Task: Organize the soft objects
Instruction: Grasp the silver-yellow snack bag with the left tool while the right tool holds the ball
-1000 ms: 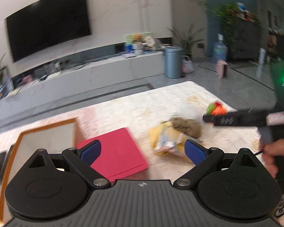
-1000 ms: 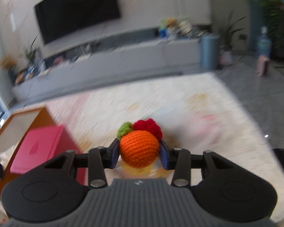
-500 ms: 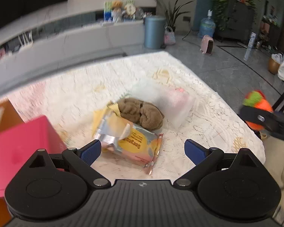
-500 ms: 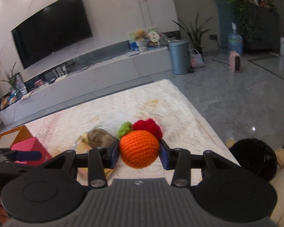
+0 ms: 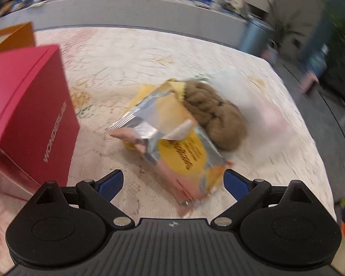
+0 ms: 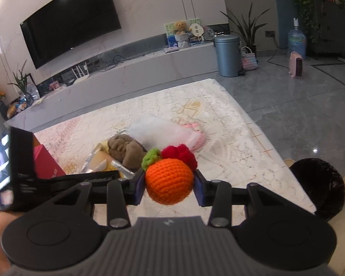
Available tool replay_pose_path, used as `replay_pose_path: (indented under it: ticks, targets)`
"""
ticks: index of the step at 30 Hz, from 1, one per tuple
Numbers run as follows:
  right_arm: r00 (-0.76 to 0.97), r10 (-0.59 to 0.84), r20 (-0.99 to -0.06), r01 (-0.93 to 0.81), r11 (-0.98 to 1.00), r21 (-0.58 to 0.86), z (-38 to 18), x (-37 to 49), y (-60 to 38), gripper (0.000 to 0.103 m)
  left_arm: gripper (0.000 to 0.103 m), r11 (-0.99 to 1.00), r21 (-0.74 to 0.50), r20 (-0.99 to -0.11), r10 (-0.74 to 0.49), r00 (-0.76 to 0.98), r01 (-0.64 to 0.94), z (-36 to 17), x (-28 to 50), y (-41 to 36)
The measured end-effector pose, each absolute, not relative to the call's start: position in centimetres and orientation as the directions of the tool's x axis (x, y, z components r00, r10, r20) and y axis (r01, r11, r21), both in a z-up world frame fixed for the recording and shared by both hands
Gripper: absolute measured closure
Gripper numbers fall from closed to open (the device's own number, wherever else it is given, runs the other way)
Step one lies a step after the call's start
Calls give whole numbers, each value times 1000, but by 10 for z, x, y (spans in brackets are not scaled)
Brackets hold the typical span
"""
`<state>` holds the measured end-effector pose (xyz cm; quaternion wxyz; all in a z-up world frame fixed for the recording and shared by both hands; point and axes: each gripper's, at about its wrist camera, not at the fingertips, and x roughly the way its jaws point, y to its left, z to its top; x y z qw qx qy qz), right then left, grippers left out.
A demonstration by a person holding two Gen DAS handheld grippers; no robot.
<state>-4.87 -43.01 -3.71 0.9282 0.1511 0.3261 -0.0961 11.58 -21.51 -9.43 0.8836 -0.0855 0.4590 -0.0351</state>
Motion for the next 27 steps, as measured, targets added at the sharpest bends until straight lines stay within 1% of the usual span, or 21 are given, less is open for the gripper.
replay_pose_path:
  ticks: [4, 7, 8, 9, 10, 11, 12, 18, 22, 27]
  targets:
    - [757, -71, -649, 285, 930, 231, -44, -45, -431, 61, 0, 981, -167, -805, -79, 589, -96, -107, 127, -214]
    - [746, -65, -663, 294, 925, 240, -49, -42, -432, 61, 0, 970, -213, -777, -98, 622, -113, -110, 131, -211]
    - [743, -66, -666, 298, 924, 241, -51, -41, -433, 61, 5, 970, -222, -767, -109, 632, -102, -109, 131, -211]
    - [740, -66, -669, 300, 923, 240, -52, -40, -433, 61, 29, 969, -234, -760, -131, 636, -79, -107, 131, -211]
    - [737, -65, -673, 300, 924, 238, -53, -39, -432, 61, 44, 964, -262, -750, -176, 638, -42, -104, 129, -211]
    - [734, -63, -677, 299, 924, 238, -54, -37, -431, 61, 53, 961, -276, -746, -192, 638, -33, -100, 127, -211]
    - [731, -60, -680, 297, 925, 238, -56, -36, -431, 61, 59, 960, -279, -745, -191, 639, -39, -97, 126, -209]
    - [721, -32, -692, 263, 937, 231, -59, -27, -420, 61, 71, 955, -297, -763, -227, 605, -16, -85, 125, -195]
    - [718, -9, -696, 234, 945, 229, -59, -25, -413, 61, 75, 954, -299, -759, -243, 604, 8, -81, 122, -190]
    - [720, 15, -694, 210, 948, 239, -58, -24, -407, 61, 79, 958, -283, -731, -253, 634, 56, -73, 110, -191]
